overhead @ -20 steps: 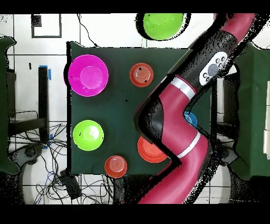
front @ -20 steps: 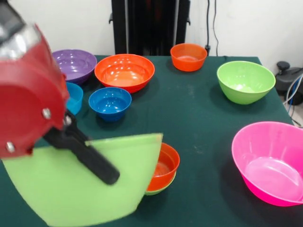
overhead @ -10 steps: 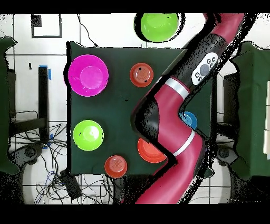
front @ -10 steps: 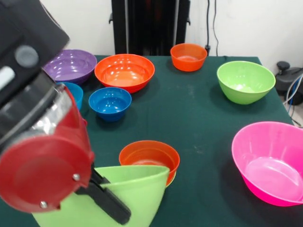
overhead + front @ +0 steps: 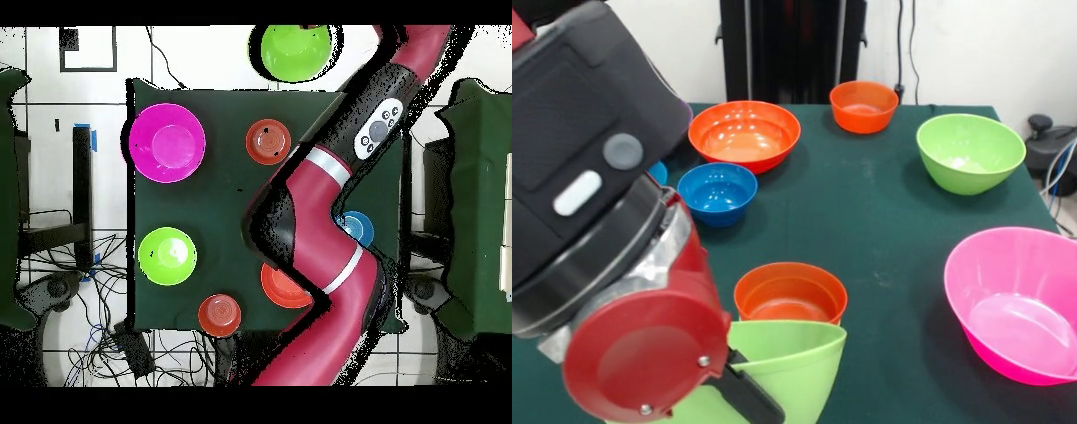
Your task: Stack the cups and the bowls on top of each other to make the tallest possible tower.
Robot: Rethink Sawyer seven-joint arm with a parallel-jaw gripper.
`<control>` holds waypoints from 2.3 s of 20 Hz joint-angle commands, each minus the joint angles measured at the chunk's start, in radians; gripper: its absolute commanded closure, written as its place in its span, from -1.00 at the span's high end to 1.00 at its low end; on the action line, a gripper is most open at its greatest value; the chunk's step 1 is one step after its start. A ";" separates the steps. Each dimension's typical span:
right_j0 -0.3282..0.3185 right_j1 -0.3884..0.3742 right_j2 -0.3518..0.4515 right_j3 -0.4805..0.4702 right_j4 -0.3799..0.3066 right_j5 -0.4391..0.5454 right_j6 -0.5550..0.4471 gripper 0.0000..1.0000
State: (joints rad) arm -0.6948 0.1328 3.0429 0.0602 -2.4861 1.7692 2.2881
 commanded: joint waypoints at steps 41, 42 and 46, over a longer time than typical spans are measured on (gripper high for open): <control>0.057 -0.008 0.002 -0.182 -0.103 0.074 0.200 -1.00; 0.058 -0.009 0.002 -0.182 -0.102 0.073 0.195 -1.00; 0.056 -0.009 0.007 -0.184 -0.099 0.065 0.176 -1.00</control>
State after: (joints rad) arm -0.6763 0.1431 3.0454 0.0507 -2.5135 1.7692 2.2881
